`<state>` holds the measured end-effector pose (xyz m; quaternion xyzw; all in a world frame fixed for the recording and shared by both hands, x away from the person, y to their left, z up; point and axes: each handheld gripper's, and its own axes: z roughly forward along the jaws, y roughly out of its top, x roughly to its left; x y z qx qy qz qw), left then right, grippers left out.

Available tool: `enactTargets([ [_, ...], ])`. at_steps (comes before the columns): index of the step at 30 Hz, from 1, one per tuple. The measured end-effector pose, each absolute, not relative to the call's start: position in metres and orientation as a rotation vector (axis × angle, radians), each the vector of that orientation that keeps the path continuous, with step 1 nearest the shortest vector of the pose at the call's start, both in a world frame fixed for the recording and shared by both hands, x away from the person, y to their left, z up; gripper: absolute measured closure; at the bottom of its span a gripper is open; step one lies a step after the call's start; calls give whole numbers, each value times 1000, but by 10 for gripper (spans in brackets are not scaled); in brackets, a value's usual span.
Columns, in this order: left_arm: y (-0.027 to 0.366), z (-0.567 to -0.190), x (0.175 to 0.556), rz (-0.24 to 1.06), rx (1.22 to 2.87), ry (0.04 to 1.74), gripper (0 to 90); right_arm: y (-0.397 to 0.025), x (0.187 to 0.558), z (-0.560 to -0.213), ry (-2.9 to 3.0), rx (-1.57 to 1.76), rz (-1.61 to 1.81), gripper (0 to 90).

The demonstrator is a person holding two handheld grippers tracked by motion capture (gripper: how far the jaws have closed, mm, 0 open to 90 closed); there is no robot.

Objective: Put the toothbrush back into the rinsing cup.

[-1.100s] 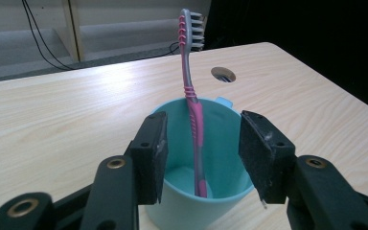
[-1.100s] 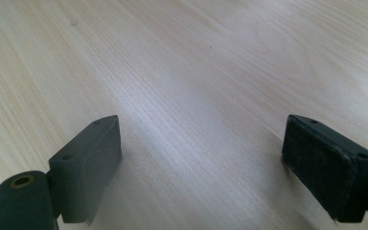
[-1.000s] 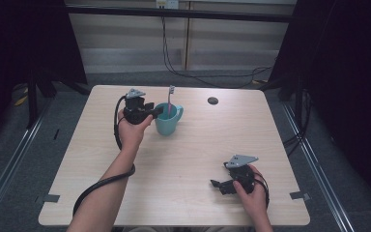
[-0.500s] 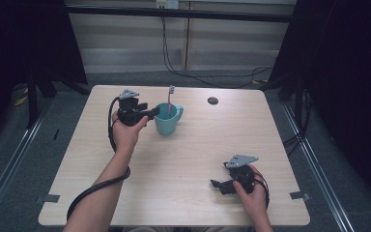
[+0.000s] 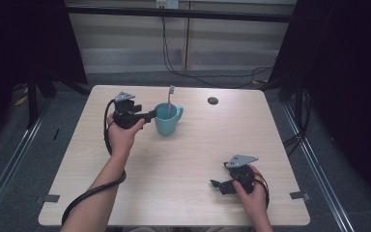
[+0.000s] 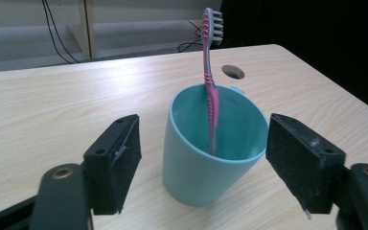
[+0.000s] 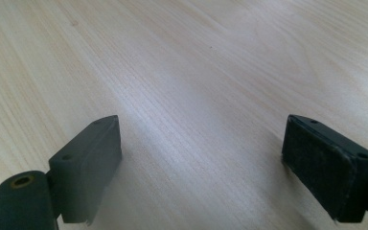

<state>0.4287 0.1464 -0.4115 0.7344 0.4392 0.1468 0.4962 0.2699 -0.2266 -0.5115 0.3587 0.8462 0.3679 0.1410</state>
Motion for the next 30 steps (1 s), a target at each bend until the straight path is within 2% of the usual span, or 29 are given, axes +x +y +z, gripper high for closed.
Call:
enactTargets([
  [13,148,-412,423,349,1781,1070,169,-227,270,-511,2443,1037,1063,132],
  [30,150,-414,415,331,1781,1053,160,-227,270,-512,2444,1036,1063,132],
])
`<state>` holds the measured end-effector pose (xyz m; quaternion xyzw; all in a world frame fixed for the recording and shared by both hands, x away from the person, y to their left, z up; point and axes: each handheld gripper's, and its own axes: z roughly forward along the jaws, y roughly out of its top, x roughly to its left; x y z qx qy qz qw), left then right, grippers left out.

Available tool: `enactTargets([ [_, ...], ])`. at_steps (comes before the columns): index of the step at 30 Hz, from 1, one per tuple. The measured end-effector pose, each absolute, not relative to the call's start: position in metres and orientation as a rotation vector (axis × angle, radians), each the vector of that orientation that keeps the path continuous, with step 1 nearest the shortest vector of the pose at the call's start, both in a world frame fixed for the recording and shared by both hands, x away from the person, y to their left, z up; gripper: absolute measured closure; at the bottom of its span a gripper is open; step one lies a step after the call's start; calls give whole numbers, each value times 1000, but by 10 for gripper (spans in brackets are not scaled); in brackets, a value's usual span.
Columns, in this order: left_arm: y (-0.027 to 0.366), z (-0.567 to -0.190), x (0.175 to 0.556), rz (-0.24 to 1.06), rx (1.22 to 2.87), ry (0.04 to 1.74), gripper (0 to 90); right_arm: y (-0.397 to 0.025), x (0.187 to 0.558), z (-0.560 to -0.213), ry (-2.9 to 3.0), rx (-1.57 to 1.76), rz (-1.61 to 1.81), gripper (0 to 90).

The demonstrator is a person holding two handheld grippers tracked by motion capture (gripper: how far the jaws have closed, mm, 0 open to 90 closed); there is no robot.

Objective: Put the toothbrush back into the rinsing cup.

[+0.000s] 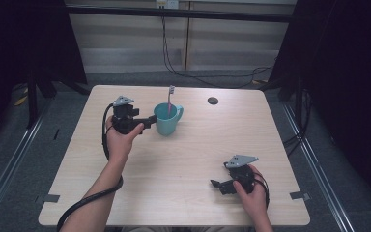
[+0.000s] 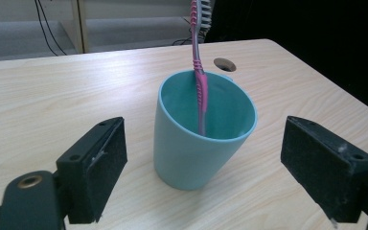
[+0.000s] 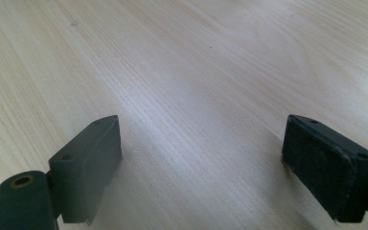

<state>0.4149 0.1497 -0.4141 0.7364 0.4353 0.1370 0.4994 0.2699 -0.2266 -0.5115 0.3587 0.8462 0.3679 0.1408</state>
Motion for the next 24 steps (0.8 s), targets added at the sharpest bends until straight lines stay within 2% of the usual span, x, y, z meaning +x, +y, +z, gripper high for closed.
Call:
enactTargets([
  [24,167,-428,404,305,1777,1063,160,-227,270,-512,2443,1037,1063,132],
])
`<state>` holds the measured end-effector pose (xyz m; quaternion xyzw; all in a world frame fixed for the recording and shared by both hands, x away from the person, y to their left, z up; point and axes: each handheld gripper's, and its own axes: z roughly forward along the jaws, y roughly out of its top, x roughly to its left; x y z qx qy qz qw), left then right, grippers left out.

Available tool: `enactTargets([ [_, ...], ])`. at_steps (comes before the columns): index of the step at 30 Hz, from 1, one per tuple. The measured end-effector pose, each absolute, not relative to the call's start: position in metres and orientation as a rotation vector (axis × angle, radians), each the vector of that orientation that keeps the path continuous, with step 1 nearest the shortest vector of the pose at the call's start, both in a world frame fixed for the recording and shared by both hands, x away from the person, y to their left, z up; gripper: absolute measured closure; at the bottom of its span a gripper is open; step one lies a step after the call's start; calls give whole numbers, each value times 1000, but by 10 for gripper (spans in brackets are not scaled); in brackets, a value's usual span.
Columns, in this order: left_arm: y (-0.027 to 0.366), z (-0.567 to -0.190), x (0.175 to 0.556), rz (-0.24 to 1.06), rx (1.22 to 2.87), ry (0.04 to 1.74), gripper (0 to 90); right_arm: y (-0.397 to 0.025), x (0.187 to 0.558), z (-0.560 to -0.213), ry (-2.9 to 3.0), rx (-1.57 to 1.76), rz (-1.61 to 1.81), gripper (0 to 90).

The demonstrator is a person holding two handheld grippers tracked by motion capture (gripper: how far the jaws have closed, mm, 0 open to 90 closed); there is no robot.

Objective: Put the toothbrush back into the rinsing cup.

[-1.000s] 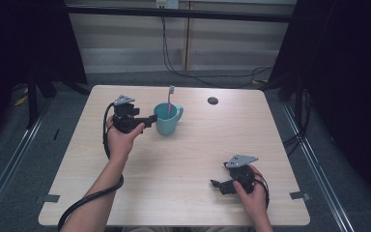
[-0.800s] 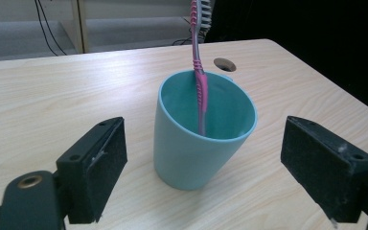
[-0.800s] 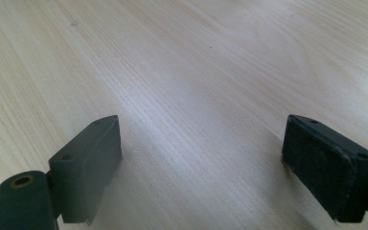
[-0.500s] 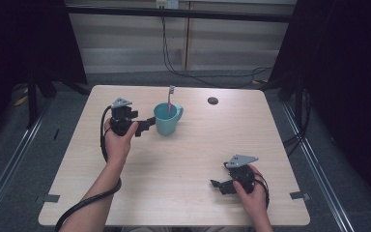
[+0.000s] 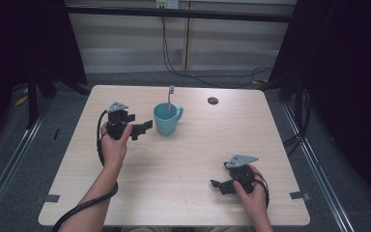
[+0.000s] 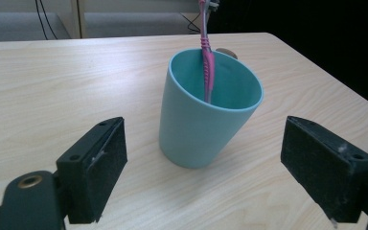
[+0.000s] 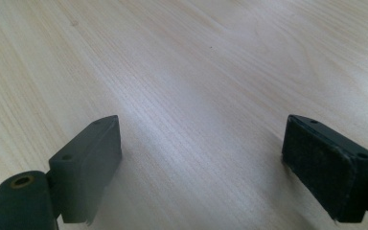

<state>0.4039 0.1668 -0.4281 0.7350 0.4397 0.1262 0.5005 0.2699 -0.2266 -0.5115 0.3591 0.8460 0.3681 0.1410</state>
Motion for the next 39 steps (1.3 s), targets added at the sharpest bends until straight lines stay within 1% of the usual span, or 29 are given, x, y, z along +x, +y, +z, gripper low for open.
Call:
enactTargets([
  [15,180,-441,397,303,1776,1085,160,-227,270,-512,2443,1037,1063,132],
  [29,182,-447,390,299,1779,1073,160,-227,270,-512,2443,1037,1063,132],
  [39,185,-459,382,286,1783,1079,160,-227,270,-512,2443,1036,1063,132],
])
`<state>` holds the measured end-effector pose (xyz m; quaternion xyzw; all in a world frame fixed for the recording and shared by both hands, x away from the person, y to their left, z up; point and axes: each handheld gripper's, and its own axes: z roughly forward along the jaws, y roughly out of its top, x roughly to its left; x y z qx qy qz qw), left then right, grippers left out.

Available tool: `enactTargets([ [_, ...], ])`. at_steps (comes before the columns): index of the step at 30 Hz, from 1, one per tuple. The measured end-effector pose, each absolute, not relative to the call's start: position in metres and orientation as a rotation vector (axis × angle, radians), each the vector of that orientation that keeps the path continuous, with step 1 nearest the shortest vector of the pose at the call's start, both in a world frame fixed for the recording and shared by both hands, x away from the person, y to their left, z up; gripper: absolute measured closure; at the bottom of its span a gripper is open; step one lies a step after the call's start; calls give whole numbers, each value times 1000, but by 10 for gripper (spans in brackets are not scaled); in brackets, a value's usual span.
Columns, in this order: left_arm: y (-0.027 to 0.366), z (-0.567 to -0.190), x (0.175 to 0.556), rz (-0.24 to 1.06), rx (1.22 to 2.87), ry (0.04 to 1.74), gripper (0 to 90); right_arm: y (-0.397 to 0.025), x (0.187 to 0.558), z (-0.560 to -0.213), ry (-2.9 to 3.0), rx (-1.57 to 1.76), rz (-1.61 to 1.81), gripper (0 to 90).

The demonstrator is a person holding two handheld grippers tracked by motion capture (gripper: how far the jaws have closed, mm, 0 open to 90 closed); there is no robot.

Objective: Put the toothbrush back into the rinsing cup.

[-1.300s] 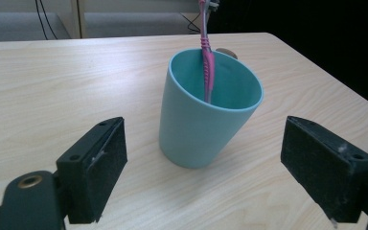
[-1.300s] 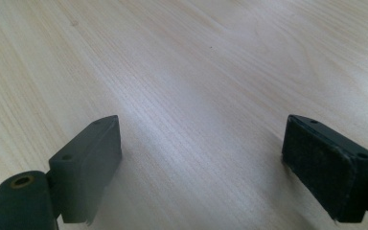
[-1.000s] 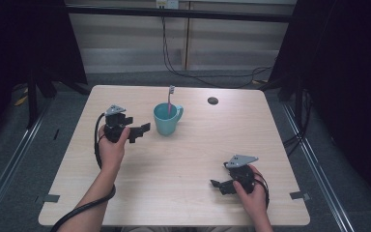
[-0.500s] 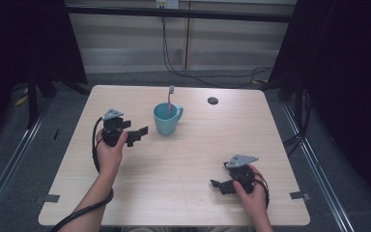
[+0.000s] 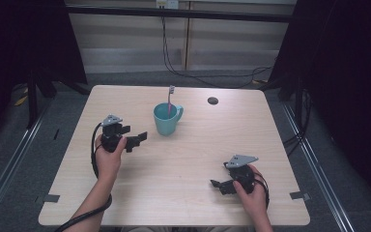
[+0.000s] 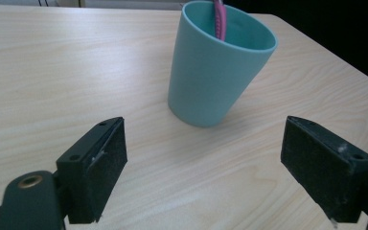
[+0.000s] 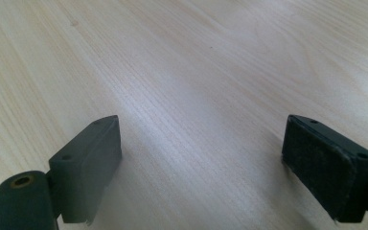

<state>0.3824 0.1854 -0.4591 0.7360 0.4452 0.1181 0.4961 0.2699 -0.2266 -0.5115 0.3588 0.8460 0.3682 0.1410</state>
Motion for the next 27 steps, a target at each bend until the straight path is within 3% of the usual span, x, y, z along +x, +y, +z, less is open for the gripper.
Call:
enactTargets([
  [27,188,-492,361,263,1845,1063,160,-227,270,-512,2443,1036,1063,132],
])
